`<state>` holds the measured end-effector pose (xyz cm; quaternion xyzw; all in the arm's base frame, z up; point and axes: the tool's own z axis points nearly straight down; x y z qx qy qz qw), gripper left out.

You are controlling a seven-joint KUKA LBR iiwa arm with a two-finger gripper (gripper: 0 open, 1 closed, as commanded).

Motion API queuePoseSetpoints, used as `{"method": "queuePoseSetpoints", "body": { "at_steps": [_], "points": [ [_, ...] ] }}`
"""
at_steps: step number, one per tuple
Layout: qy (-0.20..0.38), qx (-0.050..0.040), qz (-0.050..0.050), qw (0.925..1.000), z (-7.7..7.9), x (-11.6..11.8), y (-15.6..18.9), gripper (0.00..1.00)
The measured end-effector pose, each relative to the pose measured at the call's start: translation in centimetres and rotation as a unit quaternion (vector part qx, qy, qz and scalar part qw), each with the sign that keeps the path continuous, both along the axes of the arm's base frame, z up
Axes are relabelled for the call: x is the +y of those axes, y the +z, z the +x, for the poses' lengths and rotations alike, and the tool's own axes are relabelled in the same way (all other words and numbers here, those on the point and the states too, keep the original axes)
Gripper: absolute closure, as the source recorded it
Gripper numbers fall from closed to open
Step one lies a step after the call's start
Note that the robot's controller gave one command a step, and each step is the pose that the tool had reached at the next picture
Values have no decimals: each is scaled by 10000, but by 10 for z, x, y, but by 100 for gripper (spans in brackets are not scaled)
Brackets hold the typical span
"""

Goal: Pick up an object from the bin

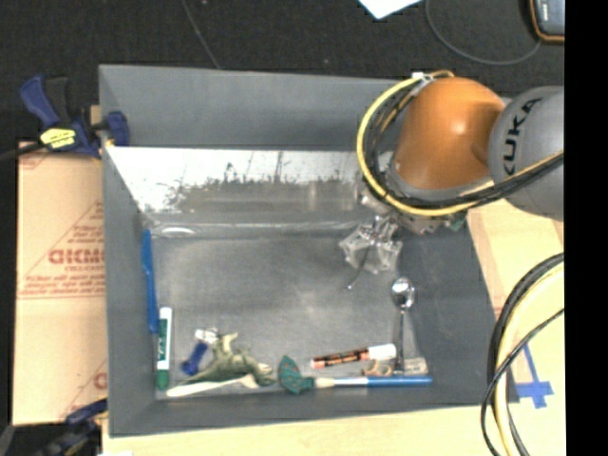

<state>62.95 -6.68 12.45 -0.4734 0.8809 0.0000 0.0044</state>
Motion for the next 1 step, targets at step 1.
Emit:
{"method": "queuePoseSetpoints", "body": {
  "at_steps": [1],
  "points": [
    [-11,-74,-9,10000,4,-1,38,100]
  ]
}}
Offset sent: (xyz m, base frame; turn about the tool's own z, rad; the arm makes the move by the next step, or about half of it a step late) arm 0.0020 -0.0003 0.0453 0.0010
